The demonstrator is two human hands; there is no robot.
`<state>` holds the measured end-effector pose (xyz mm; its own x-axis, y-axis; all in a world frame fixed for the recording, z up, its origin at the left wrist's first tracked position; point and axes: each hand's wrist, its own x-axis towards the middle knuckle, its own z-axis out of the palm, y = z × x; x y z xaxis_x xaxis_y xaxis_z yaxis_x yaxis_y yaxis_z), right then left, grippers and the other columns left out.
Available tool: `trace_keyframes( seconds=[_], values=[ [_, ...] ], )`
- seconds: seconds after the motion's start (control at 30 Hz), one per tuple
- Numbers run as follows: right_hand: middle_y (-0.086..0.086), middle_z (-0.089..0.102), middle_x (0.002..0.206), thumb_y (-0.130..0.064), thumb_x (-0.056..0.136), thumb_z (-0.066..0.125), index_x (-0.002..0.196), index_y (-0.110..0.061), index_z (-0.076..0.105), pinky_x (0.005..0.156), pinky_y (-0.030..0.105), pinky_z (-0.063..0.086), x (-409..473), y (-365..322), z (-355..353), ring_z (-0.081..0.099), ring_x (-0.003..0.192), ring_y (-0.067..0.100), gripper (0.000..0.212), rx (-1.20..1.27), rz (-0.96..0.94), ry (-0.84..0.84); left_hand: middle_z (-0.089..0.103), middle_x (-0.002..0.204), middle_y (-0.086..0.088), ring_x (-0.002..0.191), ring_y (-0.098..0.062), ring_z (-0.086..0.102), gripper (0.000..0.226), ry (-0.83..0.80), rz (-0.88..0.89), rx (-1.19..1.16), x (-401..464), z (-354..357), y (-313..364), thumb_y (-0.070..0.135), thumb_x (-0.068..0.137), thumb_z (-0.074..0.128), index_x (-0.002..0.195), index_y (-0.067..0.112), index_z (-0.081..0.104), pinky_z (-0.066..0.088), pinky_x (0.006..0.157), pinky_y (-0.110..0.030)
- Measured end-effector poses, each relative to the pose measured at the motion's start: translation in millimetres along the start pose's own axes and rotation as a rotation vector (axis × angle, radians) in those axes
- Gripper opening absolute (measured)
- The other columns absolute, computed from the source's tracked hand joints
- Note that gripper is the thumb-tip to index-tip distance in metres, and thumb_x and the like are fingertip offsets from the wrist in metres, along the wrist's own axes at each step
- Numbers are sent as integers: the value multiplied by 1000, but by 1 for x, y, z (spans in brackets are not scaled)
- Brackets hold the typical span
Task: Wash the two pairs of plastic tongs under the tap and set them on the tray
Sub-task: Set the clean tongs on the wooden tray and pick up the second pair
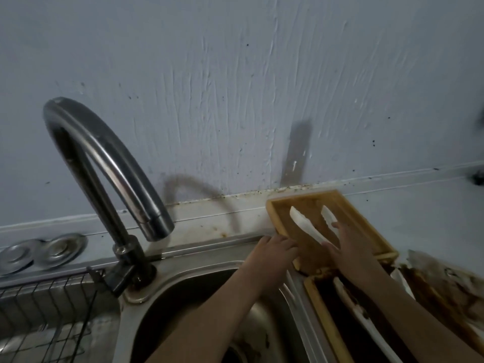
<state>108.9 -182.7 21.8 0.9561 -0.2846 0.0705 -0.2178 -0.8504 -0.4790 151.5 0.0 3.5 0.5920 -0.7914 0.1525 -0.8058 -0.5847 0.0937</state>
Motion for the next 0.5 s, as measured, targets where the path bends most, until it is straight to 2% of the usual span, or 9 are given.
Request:
trace_keyframes(
  seconds=[0.1,0.37,0.5],
  values=[
    [14,50,135,-27,90,57,136,-6,37,100,35,40,7,9,7,49,122,27,54,-39,-17,-21,34,151,-2,140,-28,23,63,-78,-44,38,7,6,4,3,80,54,140,18,37,19,111,-48],
    [14,54,127,-25,91,55,130,-5,42,90,30,42,18,12,17,54,111,25,46,-35,-8,-33,31,154,-1,140,-26,22,67,-121,-162,-160,2,11,6,1,81,53,141,21,34,18,112,-49],
    [12,55,124,-28,92,52,129,-7,42,81,28,44,25,7,17,57,105,23,44,-81,38,-80,32,152,-7,142,-27,19,77,-179,-216,-173,2,9,13,1,80,53,147,19,19,16,114,-51]
  ],
)
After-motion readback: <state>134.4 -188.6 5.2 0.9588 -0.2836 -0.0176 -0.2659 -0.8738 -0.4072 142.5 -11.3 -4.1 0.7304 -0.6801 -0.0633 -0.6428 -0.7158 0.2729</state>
